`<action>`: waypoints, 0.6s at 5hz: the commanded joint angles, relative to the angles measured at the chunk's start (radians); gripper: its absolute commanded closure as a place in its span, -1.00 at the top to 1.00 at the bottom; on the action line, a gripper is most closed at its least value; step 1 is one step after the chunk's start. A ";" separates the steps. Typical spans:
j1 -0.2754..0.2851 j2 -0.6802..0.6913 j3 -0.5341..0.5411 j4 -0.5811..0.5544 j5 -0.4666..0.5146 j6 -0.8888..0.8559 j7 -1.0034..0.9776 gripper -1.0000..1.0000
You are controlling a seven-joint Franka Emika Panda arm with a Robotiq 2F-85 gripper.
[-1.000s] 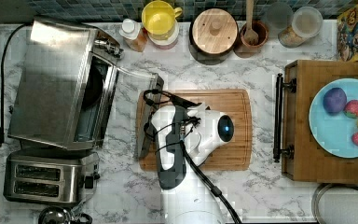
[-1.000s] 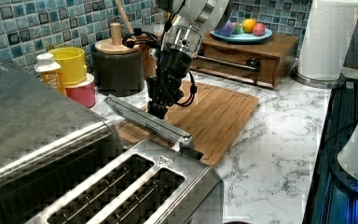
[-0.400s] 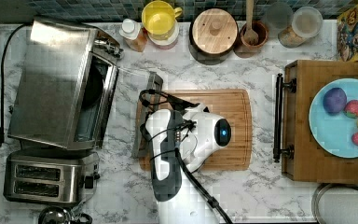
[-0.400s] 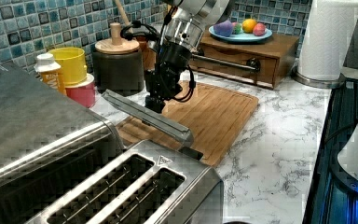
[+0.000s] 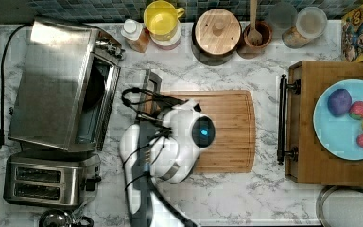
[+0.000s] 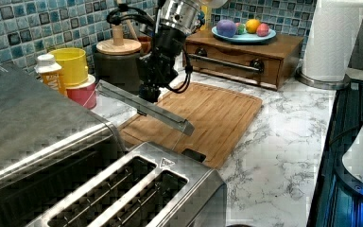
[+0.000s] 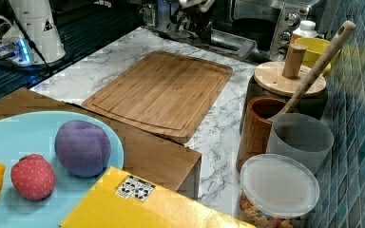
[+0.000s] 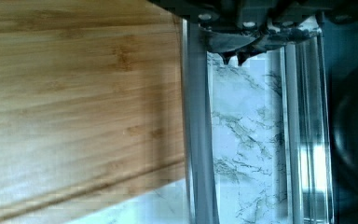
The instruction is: Close the oven.
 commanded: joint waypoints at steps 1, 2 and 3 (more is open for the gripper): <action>0.131 -0.054 0.140 0.312 -0.332 0.009 0.439 -1.00; 0.114 -0.064 0.143 0.362 -0.433 -0.042 0.561 -1.00; 0.103 -0.065 0.163 0.414 -0.539 -0.091 0.657 -1.00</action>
